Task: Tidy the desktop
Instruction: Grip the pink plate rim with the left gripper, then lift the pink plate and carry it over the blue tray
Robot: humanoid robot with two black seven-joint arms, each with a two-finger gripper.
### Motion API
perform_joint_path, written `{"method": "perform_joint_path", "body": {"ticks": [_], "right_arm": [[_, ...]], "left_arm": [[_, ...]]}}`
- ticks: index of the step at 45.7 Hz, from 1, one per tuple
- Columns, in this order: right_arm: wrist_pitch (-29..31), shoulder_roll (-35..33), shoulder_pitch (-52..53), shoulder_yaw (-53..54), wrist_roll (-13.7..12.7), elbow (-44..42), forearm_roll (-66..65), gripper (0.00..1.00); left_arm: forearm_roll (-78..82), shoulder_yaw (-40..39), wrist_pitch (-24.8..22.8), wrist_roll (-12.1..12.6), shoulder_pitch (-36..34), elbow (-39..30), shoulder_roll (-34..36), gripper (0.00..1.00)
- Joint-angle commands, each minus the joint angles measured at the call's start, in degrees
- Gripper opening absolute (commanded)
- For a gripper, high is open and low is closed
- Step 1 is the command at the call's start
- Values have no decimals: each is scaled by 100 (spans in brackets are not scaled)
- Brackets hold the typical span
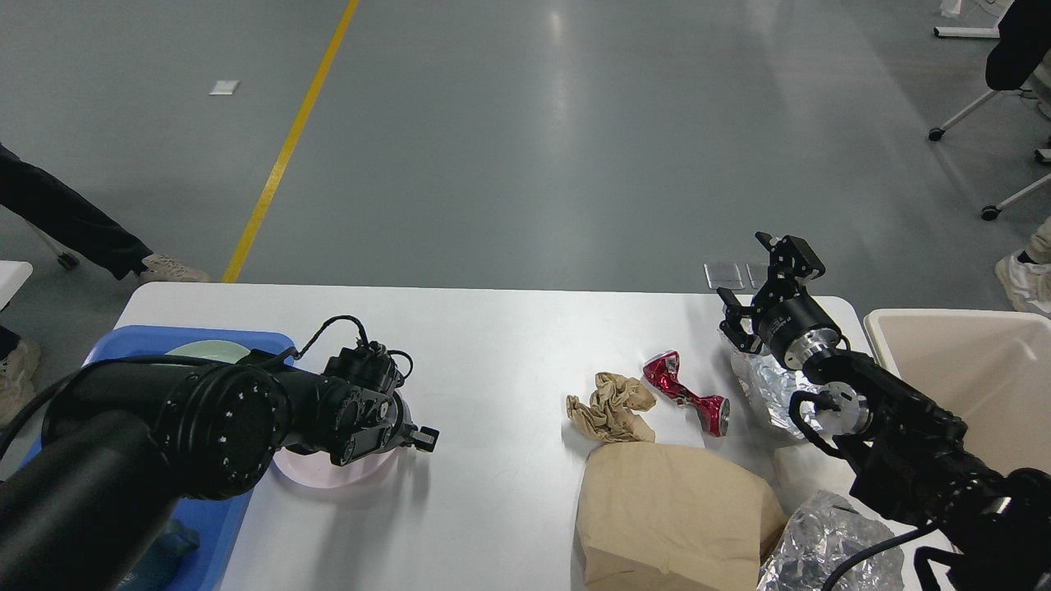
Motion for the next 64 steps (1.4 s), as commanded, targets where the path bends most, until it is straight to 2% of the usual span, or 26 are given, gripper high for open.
{"method": "perform_joint_path", "body": {"ticks": [1, 4, 12, 23, 29, 35, 43, 58, 64], "right_arm": [[0, 0, 0, 0, 0, -3, 0, 100], [0, 0, 0, 0, 0, -3, 0, 100], [0, 0, 0, 0, 0, 6, 0, 100], [0, 0, 0, 0, 0, 6, 0, 100], [0, 0, 0, 0, 0, 6, 0, 100], [0, 0, 0, 0, 0, -3, 0, 100], [0, 0, 0, 0, 0, -3, 0, 100], [0, 0, 0, 0, 0, 6, 0, 100], [0, 0, 0, 0, 0, 6, 0, 100]], "left_arm": [[-396, -48, -472, -11, -197, -4, 2, 0], [-555, -48, -876, -20, -337, 5, 2, 0], [-661, -83, -1343, -37, -636, -12, 20, 0], [-863, -1058, -3117, -2, -1489, -56, 529, 0], [-889, -1252, -3838, -2, -1884, -83, 643, 0], [-933, -1199, -3838, -11, -2306, -135, 793, 0], [-933, -1112, -3838, -2, -2676, -144, 1399, 0], [-924, -119, -3838, -73, -2597, -65, 2497, 0], [-837, -39, -3838, 6, -2395, -4, 3086, 1]]}}
